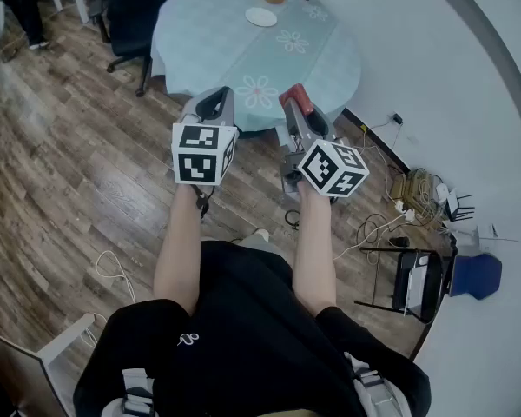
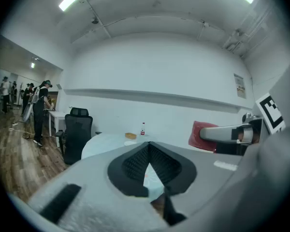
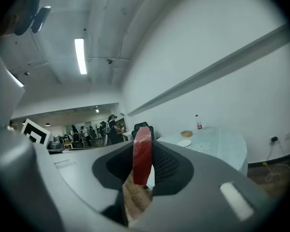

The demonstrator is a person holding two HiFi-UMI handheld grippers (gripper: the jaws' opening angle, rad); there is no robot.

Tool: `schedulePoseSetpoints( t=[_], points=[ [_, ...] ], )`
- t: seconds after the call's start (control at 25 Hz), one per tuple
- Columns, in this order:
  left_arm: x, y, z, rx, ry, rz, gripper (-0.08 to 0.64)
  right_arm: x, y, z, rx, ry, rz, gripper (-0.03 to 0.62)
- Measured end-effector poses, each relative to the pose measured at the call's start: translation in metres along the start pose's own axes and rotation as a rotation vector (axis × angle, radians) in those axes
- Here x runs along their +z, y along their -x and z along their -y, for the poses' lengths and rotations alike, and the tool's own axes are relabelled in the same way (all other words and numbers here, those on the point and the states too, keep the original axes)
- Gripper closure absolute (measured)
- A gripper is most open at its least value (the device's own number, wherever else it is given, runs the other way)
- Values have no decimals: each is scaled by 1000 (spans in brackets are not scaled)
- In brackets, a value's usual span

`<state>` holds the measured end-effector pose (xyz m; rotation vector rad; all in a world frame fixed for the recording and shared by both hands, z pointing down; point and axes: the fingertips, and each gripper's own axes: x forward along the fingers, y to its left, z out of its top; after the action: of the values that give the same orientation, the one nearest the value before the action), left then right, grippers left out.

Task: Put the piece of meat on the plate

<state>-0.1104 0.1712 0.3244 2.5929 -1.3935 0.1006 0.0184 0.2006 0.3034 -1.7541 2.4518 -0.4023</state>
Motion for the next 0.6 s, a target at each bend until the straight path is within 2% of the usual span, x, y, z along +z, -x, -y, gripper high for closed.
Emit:
schedulePoseSetpoints(
  t=[0.16, 0.32, 0.6],
  points=[
    [-2, 6, 0, -8, 5, -7, 565, 0, 1, -1, -5, -18, -1, 492],
    [-6, 7, -9, -4, 18, -8, 565, -7, -1, -8, -6, 8, -19, 492],
    [-13, -1, -25, 1, 68, -16, 565, -14, 4, 15, -85, 53, -66, 492]
  ],
)
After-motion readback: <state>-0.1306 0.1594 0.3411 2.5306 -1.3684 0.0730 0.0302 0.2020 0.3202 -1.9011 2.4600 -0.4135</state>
